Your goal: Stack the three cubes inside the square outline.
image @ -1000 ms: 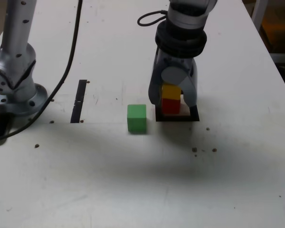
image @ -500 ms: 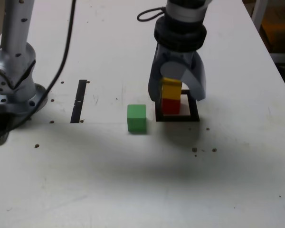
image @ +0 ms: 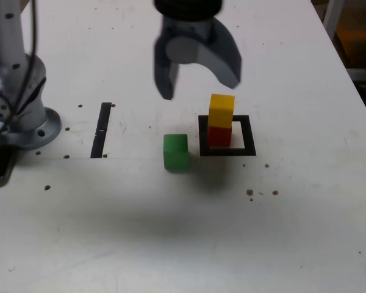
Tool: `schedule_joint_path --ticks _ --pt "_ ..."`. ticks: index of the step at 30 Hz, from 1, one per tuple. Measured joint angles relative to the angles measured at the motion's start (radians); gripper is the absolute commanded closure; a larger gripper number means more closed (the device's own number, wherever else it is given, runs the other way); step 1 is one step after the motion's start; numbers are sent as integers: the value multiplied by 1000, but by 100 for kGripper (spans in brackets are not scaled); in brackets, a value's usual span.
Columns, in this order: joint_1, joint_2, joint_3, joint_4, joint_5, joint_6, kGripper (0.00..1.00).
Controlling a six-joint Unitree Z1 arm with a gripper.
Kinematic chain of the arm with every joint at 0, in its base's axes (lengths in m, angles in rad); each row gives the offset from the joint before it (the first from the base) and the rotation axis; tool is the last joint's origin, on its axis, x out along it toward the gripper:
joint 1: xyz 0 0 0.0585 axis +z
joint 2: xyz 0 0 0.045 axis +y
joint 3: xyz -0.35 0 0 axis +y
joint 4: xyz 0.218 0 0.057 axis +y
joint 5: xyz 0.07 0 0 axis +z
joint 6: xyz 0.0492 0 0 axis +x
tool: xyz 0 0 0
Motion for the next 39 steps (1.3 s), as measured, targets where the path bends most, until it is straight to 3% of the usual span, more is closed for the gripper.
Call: schedule_joint_path --ticks 10,20,27,39 --pt "-78 -105 167 -122 -21 -117 1" --pt "-93 -106 279 -150 -62 -131 7" --pt "-117 -82 299 -167 -15 -131 6" --pt "-167 -12 310 -214 -30 -131 7"
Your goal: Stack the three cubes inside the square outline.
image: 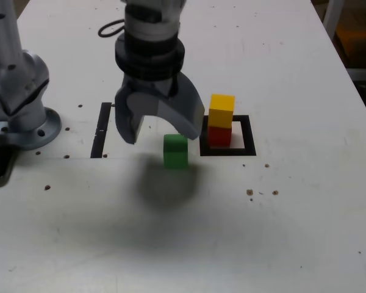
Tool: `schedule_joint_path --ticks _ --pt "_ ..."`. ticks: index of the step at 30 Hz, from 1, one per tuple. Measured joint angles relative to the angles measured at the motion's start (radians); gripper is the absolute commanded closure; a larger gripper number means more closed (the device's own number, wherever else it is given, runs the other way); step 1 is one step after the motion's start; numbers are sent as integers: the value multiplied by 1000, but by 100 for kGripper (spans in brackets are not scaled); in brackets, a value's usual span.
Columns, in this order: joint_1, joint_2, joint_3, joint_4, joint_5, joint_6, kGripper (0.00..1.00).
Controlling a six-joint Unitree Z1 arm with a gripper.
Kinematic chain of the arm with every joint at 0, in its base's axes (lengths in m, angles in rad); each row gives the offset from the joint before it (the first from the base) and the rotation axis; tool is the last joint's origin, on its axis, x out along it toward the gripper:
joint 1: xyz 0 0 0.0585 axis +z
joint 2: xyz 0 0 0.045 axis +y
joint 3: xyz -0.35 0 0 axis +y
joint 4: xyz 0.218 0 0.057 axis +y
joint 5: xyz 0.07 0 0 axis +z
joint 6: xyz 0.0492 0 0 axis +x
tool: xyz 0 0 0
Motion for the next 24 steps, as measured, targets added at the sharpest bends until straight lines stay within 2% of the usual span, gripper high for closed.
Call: schedule_joint_path --ticks 10,24 --pt "-24 79 -8 -40 -1 0 8" --pt "-24 147 -11 -47 0 10 10"
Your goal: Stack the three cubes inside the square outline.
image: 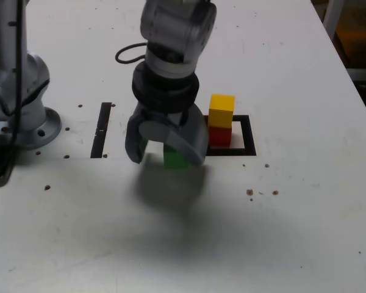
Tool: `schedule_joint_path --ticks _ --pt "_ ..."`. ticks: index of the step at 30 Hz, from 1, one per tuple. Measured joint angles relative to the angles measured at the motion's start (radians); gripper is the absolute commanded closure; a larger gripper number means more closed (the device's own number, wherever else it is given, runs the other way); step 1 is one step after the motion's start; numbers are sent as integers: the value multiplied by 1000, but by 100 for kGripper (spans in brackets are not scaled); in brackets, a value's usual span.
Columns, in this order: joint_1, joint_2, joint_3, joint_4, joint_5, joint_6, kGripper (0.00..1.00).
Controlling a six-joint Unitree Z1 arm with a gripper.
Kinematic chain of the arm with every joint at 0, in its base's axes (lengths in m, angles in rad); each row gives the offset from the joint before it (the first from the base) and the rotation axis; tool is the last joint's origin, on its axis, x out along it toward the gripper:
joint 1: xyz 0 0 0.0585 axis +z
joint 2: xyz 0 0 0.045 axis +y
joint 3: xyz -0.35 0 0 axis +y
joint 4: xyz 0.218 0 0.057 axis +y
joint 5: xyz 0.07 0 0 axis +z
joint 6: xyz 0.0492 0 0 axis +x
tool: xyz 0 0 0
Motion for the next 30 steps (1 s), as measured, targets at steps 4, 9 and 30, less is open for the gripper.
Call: schedule_joint_path --ticks 4,9,30 --pt "0 23 -8 0 0 2 12" --pt "0 46 -16 -1 2 4 25" --pt "0 61 -14 -65 9 4 77"
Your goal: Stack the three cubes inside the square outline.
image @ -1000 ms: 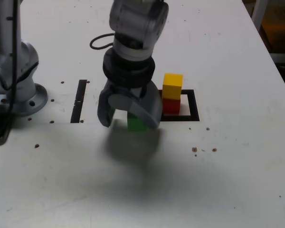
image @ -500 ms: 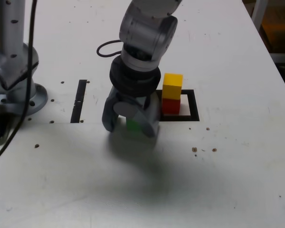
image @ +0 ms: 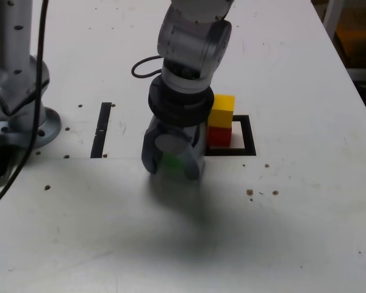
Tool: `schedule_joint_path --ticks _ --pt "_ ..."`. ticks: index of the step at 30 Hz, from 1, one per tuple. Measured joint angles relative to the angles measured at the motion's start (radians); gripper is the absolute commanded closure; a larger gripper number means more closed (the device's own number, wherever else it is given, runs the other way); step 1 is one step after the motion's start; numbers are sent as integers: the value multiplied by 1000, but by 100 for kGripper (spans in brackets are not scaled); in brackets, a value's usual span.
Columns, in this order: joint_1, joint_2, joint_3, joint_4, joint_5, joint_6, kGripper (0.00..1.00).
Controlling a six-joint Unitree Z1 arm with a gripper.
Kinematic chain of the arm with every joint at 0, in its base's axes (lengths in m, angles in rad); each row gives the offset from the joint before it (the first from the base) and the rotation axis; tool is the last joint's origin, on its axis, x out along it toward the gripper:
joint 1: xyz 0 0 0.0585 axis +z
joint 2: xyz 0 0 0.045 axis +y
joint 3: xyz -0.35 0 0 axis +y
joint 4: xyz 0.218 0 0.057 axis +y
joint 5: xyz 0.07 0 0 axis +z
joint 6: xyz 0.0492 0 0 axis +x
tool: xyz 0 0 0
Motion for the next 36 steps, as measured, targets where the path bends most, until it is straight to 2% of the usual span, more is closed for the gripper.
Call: schedule_joint_path --ticks 7,15,18,23,25,26,30,36 --pt "0 -27 16 77 4 -36 77" --pt "0 -108 -28 228 82 -139 77" --pt "0 -117 -50 265 97 -152 77" --pt "5 -141 -169 399 143 -173 77" --pt "11 -142 -207 426 154 -173 77" --pt "18 -138 -252 477 172 -173 77" --pt "36 -135 -387 556 193 -169 77" --pt "74 -98 -540 604 203 -134 77"
